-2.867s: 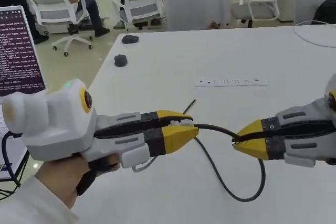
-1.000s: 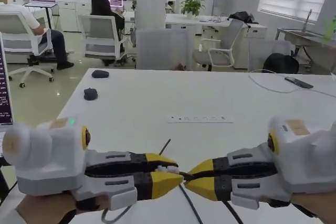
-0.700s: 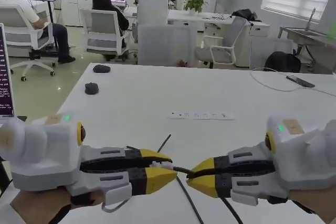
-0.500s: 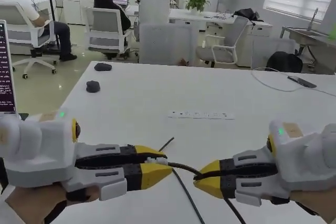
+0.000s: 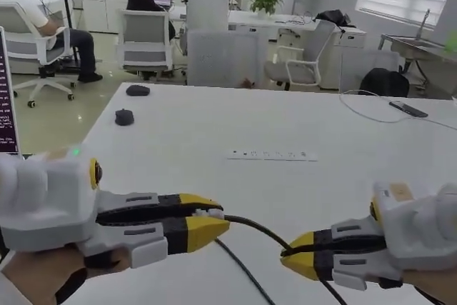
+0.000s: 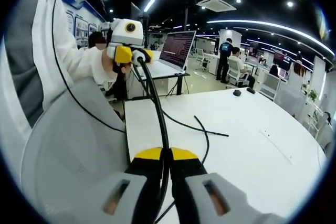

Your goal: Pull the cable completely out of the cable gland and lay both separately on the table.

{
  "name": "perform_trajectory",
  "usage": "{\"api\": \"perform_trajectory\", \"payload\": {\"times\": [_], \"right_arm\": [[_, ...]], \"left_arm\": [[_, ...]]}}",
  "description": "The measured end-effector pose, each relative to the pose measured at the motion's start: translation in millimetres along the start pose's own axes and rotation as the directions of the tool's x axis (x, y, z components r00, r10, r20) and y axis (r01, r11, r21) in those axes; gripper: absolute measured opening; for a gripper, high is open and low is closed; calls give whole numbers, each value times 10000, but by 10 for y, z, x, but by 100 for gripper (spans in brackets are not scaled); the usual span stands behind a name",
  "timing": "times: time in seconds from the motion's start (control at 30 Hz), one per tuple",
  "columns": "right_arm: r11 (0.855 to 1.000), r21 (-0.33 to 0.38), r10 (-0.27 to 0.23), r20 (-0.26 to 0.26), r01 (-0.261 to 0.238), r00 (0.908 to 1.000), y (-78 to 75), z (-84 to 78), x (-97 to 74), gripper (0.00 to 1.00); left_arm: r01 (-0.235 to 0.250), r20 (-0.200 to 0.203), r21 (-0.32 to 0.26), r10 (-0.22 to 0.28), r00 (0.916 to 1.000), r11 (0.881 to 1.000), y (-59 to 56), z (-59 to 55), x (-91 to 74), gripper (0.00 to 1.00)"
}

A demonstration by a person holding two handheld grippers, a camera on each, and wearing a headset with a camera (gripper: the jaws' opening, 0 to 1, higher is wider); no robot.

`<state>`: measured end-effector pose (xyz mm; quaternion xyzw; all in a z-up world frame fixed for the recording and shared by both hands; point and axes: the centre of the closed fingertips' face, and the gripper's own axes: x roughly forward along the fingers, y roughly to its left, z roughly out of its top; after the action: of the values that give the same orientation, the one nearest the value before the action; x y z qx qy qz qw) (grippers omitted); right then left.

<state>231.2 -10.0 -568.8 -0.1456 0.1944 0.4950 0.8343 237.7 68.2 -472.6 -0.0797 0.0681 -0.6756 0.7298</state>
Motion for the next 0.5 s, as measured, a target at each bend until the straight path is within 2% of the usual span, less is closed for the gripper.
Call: {"api": "perform_trajectory", "payload": {"times": [0.13, 0.3, 0.5], "right_arm": [[10000, 10, 27, -90, -27, 10000, 16, -24, 13, 2], [9999, 127, 6, -233, -4, 9997, 4, -50, 35, 2], [10000, 38, 7, -424, -6, 9991, 11, 5, 3, 5]], "left_arm": [[20, -42, 8, -20, 10000, 10000, -8, -7, 9, 16], [-204, -76, 152, 205, 9998, 9997, 35, -23, 13, 17], [-170, -13, 160, 170, 9999, 9997, 32, -1, 14, 17]]}}
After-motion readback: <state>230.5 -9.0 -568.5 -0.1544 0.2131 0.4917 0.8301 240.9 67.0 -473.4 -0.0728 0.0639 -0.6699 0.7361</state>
